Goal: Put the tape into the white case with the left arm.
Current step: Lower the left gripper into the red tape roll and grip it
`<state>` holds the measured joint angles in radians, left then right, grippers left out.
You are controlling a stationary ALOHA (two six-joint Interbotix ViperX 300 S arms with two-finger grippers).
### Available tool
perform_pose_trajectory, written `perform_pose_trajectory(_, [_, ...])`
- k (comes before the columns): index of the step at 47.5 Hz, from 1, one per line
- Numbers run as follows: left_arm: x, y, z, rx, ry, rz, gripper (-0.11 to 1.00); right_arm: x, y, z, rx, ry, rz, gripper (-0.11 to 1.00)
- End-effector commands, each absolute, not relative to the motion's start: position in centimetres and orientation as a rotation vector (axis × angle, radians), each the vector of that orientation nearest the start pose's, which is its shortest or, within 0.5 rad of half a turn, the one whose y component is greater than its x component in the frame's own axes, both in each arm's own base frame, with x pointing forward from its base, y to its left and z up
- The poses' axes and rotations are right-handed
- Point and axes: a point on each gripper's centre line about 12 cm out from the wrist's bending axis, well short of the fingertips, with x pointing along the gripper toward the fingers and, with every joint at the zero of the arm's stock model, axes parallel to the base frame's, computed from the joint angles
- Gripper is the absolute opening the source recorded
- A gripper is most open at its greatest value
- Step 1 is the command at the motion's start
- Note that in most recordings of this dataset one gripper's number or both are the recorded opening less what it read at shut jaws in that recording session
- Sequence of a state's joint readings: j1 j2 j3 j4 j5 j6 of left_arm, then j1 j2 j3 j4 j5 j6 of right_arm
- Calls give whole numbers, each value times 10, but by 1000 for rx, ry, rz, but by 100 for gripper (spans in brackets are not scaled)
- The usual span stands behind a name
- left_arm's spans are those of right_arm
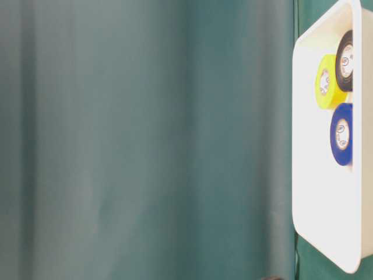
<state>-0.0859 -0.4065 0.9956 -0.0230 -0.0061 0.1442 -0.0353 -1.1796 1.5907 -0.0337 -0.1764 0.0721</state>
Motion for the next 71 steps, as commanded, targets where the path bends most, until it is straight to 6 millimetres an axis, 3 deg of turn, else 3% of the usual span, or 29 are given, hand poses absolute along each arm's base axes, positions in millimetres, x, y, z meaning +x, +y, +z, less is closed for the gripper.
perform_pose_trajectory(1, [298,-33,203,144,551,-140,97,137,-4,154,45,220,-35,-9])
perform_pose_trajectory(22, [349,-52,188,157,605,-177,97,137,-4,154,45,220,-35,-9])
perform_pose_trajectory(39, [381,-56,161,112,671,-163,97,137,-4,153,45,220,-35,-9])
perform_pose_trajectory(71, [399,-60,139,26,728,-131,97,137,-4,153,45,217,-35,-9])
